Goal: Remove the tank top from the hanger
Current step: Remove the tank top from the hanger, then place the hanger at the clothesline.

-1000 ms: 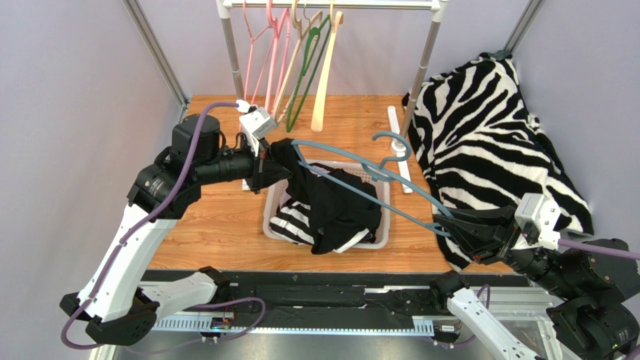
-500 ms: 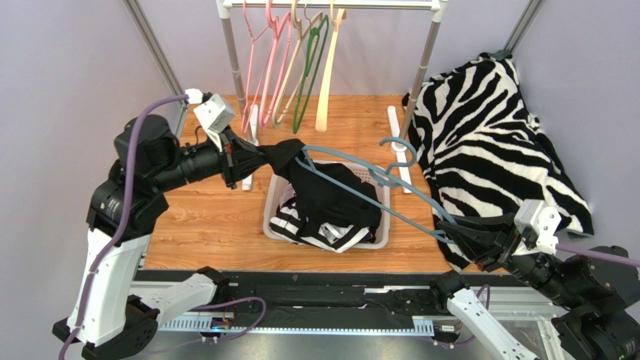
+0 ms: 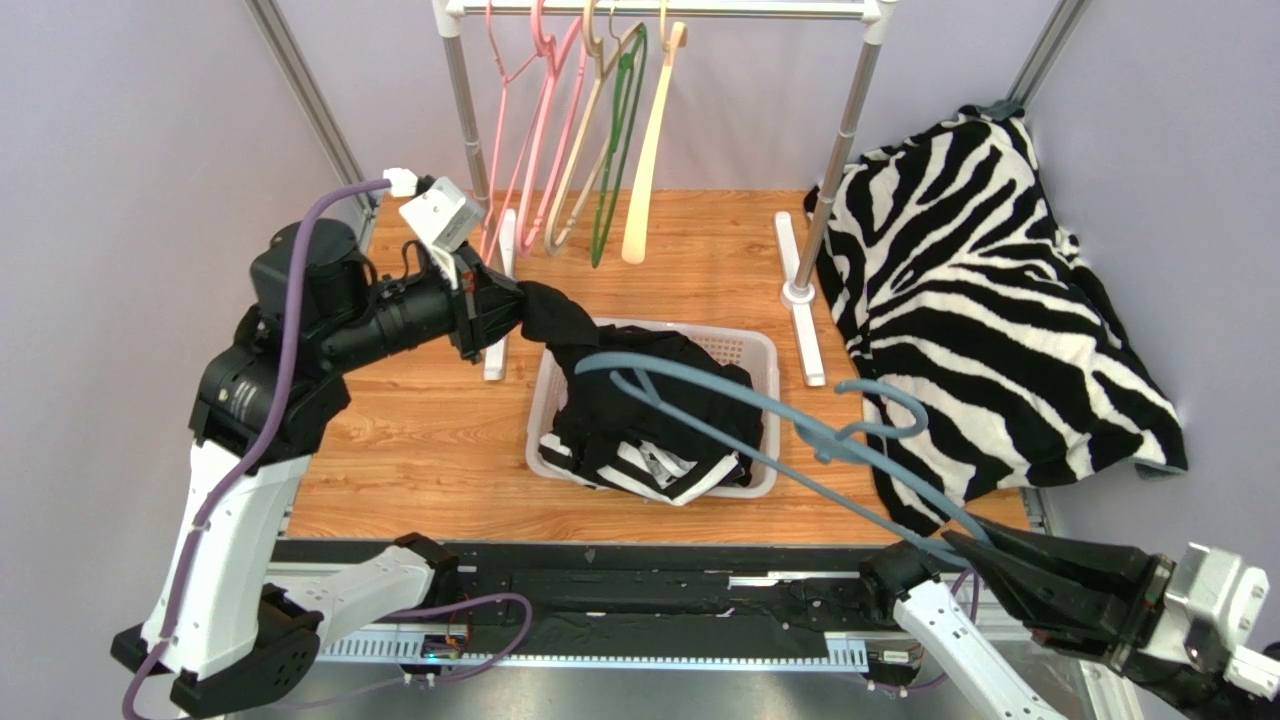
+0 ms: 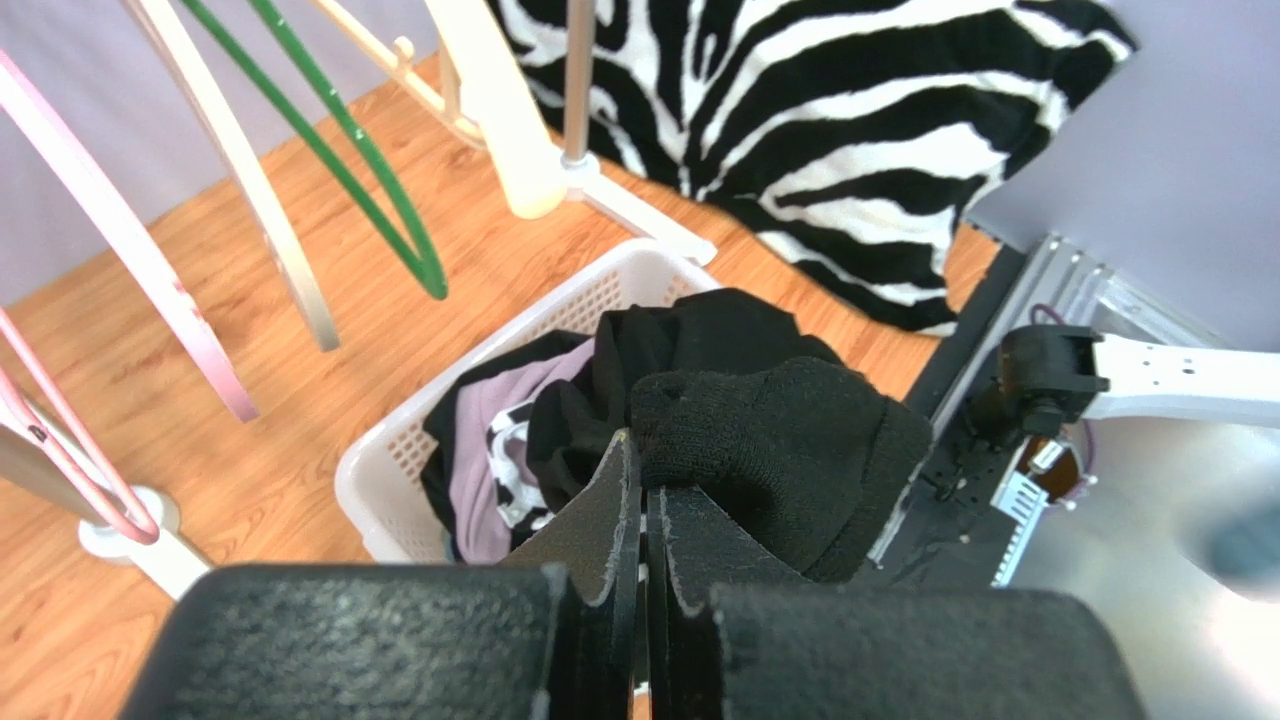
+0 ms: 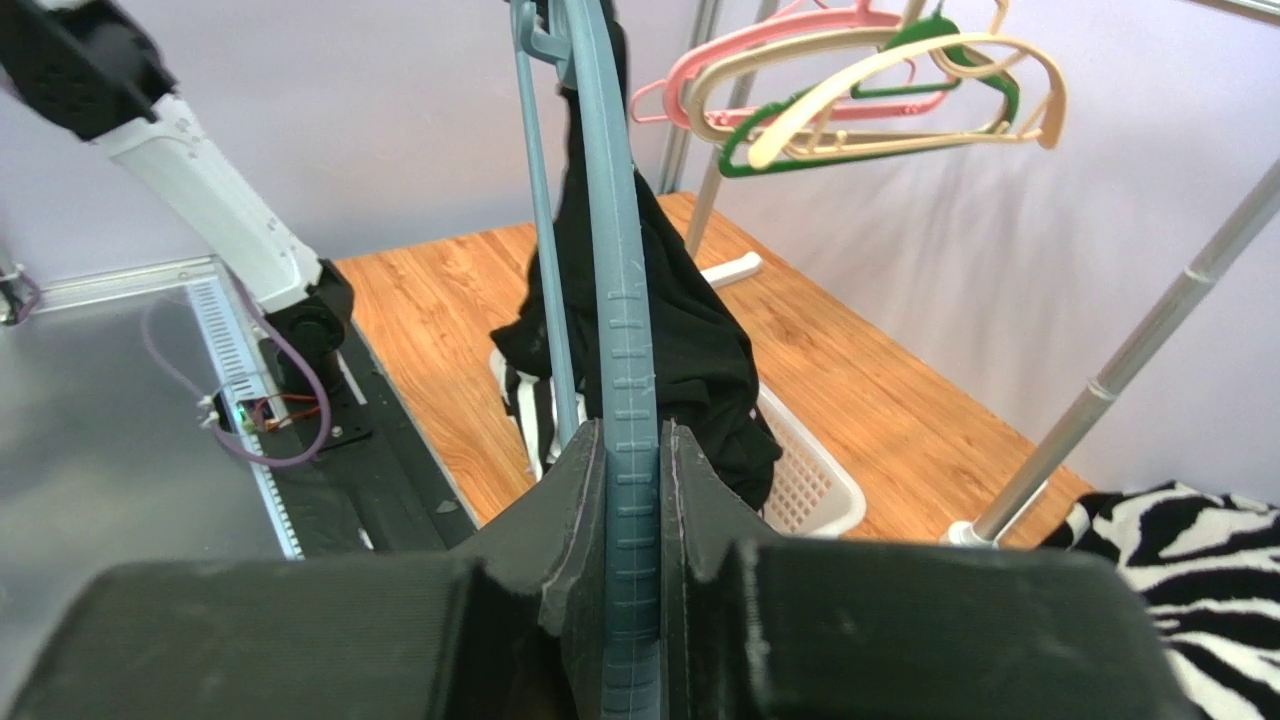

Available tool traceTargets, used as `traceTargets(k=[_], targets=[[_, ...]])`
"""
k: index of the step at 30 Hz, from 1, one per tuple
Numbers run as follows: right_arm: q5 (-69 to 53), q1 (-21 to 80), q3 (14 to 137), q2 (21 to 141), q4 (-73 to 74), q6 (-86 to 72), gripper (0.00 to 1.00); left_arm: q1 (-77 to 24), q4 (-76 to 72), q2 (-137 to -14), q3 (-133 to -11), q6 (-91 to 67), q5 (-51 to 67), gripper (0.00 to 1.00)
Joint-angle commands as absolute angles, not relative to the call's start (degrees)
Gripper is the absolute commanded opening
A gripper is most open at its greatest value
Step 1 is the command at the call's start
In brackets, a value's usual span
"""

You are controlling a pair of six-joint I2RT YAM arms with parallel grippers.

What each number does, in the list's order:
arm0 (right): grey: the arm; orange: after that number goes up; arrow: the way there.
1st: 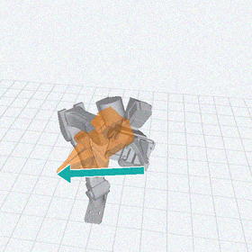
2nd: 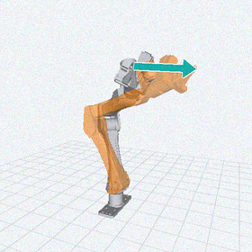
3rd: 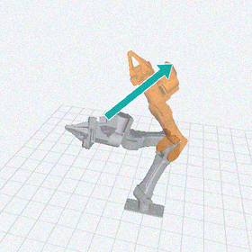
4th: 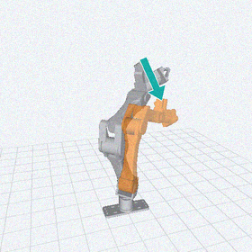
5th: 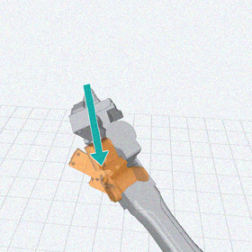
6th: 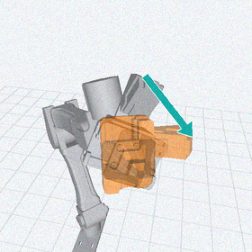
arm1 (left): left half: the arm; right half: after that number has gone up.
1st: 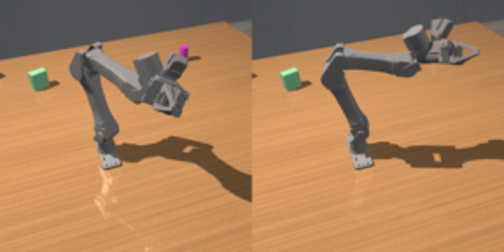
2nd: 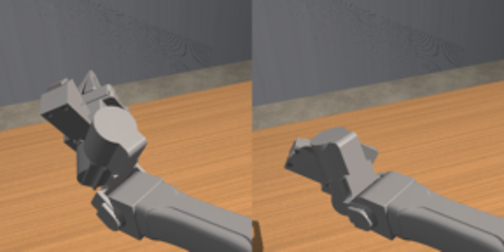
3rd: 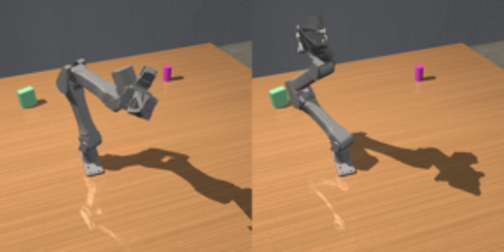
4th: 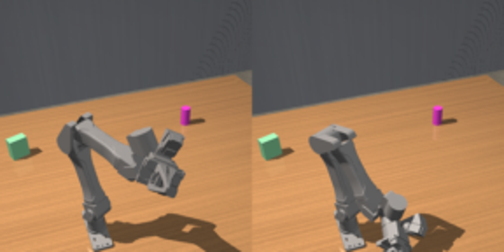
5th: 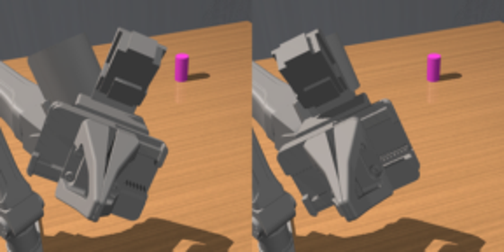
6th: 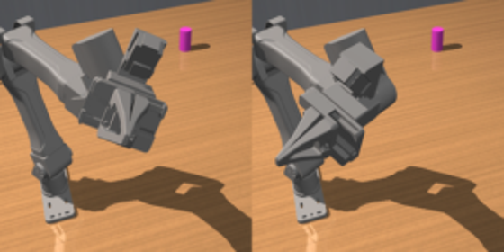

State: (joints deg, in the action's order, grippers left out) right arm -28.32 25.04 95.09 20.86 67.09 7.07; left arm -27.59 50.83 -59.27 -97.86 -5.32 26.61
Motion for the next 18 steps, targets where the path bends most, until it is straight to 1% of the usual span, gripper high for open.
traceTargets(k=[1,2,5,6,8,9,10,11,13,14,15,17,18], targets=[[-30.1,25.1,97.8,21.7,68.2,6.9,0.00,-27.3,49.4,-62.0,-98.1,-3.3,24.8,0.00],[-28.8,25.1,98.0,21.8,67.5,6.5,0.00,-27.2,49.4,-62.0,-97.5,-2.7,25.1,0.00],[-18.9,25.0,97.7,21.9,62.1,3.9,0.00,-27.6,49.5,-62.4,-93.5,-1.6,28.6,0.00],[-15.1,25.0,97.6,22.7,60.8,3.7,0.00,-29.0,49.5,-62.5,-91.7,-0.7,29.6,0.00],[-12.0,25.1,97.1,24.2,57.9,2.7,0.00,-31.8,49.9,-63.2,-91.0,3.5,28.7,0.00],[-9.6,25.0,97.1,26.3,57.4,2.5,0.00,-35.8,50.8,-63.6,-92.5,4.8,25.7,0.00],[-8.5,25.0,97.1,27.4,57.1,2.3,0.00,-37.2,51.2,-65.4,-94.5,6.1,24.2,0.00],[-7.2,25.0,97.1,28.5,57.1,2.1,0.00,-38.2,51.6,-66.6,-100.2,7.4,23.2,0.00],[-2.3,25.1,96.6,31.3,56.5,1.9,0.00,-38.6,53.0,-71.2,-107.5,7.6,22.2,0.00],[-0.5,25.0,95.9,32.2,56.1,1.6,0.00,-38.6,53.3,-72.8,-113.9,8.3,22.2,0.00],[3.6,25.1,95.3,32.8,55.7,1.4,0.00,-38.6,53.5,-75.3,-116.6,8.6,21.9,0.00],[6.3,25.0,93.6,34.4,54.4,1.1,0.00,-38.8,53.4,-77.0,-120.7,9.8,21.6,0.00],[8.2,25.1,93.2,34.9,54.1,1.1,0.00,-38.8,53.3,-77.6,-120.6,10.3,21.4,0.00]])
